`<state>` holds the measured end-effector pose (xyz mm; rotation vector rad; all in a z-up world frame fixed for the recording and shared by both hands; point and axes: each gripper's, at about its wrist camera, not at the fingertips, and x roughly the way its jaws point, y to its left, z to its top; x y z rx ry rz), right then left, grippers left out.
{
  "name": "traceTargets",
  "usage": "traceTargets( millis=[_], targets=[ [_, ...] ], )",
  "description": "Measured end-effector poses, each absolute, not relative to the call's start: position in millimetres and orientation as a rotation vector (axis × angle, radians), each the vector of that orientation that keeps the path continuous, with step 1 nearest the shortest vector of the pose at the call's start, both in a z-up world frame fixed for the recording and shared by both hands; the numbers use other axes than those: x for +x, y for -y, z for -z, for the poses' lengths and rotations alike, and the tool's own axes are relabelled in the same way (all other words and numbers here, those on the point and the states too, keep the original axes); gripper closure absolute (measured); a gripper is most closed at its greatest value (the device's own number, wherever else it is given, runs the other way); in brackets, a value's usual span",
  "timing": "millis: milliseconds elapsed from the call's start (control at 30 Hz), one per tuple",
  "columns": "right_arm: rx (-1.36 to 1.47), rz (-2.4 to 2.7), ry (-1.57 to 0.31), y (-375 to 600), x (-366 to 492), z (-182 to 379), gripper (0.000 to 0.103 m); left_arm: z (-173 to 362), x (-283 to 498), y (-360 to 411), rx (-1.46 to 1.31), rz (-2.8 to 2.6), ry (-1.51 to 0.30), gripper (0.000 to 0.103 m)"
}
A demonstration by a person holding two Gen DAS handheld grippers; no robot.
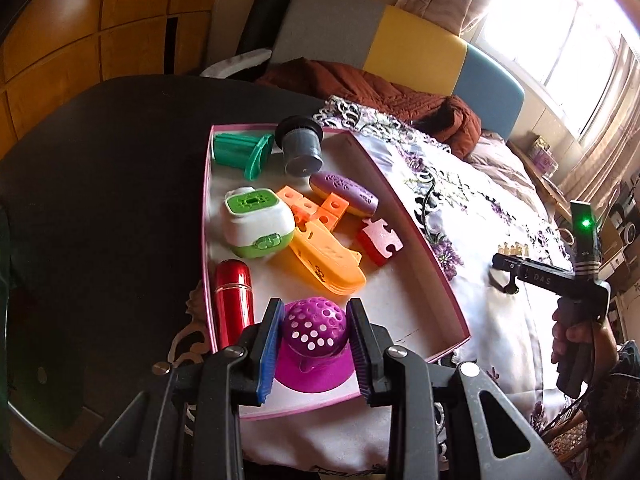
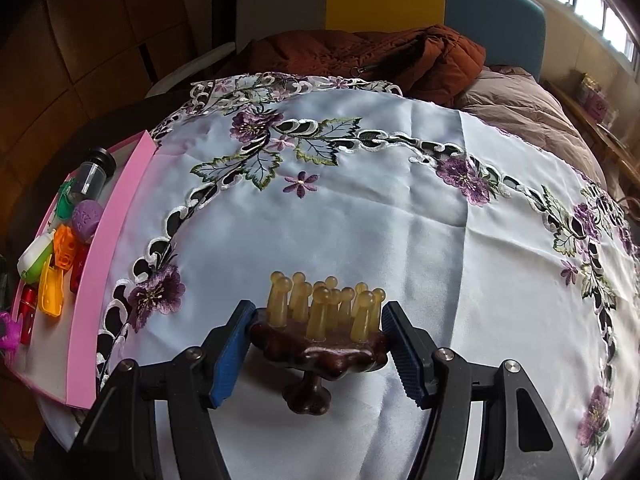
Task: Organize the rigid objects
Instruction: 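Carry the magenta suction-cup toy into the tray and open the left tool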
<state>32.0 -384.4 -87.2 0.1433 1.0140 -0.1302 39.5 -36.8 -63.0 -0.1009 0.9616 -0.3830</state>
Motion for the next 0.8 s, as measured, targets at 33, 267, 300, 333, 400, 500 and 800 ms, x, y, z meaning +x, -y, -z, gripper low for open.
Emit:
traceTargets(
  millis=[33,267,300,333,400,500,800],
  targets=[
    [0.144,0.13,-1.014,384.4,32.1,87.3,0.037,65.3,40.1,38.4,-0.092,0.38,-0.969,0.071],
    [0.128,0.13,-1.014,382.5,31.8,87.5,0.038,73.4,48.5,44.1,-0.053,0.357,-0.977,0.071],
    [0.126,0.13,-1.013,382.5,31.6,87.4,0.038,73.3,50.0,45.4,-0.046,0.353,-0.971,0.072],
    [0.124,0.13,-1.013,382.5,31.5,87.3,0.038,73.4,51.2,46.6,-0.037,0.35,-0.965,0.072],
    [0.119,0.128,-1.013,382.5,32.0,87.6,0.038,73.7,53.3,49.0,-0.03,0.351,-0.96,0.071],
    [0.118,0.127,-1.014,382.5,32.0,87.7,0.038,73.1,53.9,52.5,-0.01,0.344,-0.948,0.072],
    [0.111,0.128,-1.012,382.0,32.2,88.1,0.037,75.4,57.0,58.3,0.037,0.313,-0.933,0.072]
  ],
)
